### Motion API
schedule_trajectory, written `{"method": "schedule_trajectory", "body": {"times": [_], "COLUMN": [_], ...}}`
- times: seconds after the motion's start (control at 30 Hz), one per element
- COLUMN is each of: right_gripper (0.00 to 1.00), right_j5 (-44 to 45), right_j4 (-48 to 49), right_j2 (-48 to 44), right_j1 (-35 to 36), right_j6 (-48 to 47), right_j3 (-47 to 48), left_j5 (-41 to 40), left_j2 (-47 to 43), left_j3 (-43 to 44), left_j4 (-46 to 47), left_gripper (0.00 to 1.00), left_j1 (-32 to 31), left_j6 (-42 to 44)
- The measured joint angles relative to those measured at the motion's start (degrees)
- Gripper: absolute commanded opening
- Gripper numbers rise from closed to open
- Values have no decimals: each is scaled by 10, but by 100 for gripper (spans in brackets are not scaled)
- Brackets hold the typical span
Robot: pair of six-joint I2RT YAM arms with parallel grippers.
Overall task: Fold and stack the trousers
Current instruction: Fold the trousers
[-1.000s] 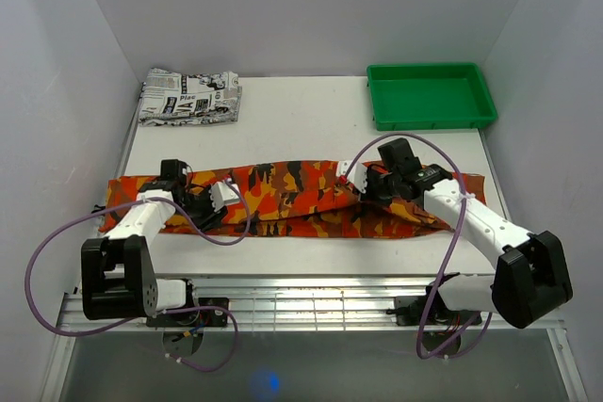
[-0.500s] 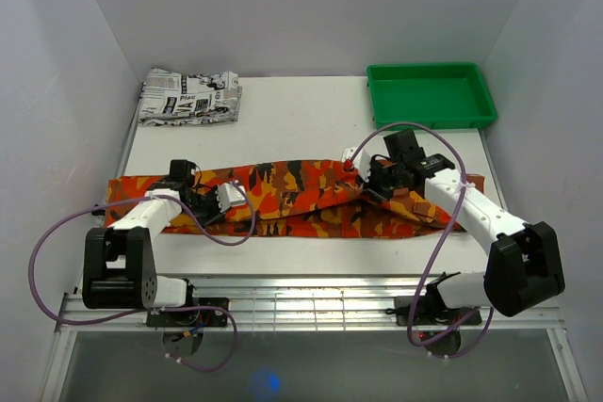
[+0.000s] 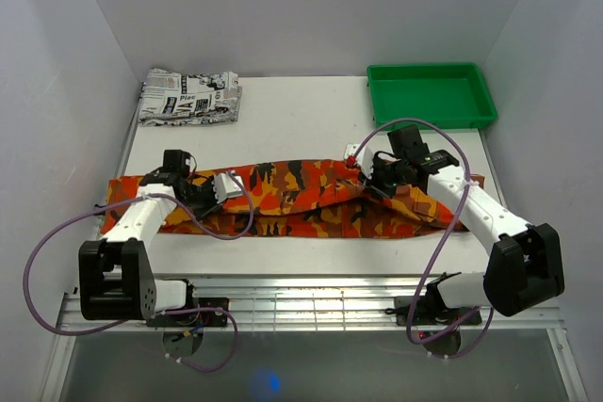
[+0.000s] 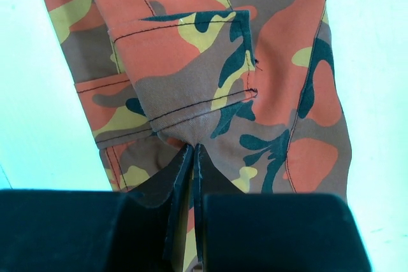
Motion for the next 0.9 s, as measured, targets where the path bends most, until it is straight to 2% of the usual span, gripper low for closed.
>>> {"method": "schedule_trajectory", "body": {"times": [0.17, 0.33, 0.57, 0.8, 0.87, 0.9], "right_gripper": [8, 8, 8, 8, 39, 51], "right_j5": [-13, -22, -14, -10, -9, -9], "right_j4": [-40, -57, -45, -24, -26, -31], "right_j2": [-15, -37, 9, 59, 59, 59], "right_j1": [-2, -1, 19, 28, 29, 29], "right_j6": [-37, -70, -96, -100, -100, -99], "right_j3": [4, -23, -96, -103, -102, -100], "left_j5": [14, 13, -5, -16, -16, -16], "left_j2": [-46, -60, 24, 71, 72, 73], "left_j3": [49, 40, -8, -15, -14, -14], "left_j4": [-73, -130, -124, -93, -93, -93], "left_gripper": [0, 0, 0, 0, 0, 0], "left_j1": [3, 3, 3, 3, 3, 3], "left_j6": [30, 64, 73, 54, 50, 48]}}
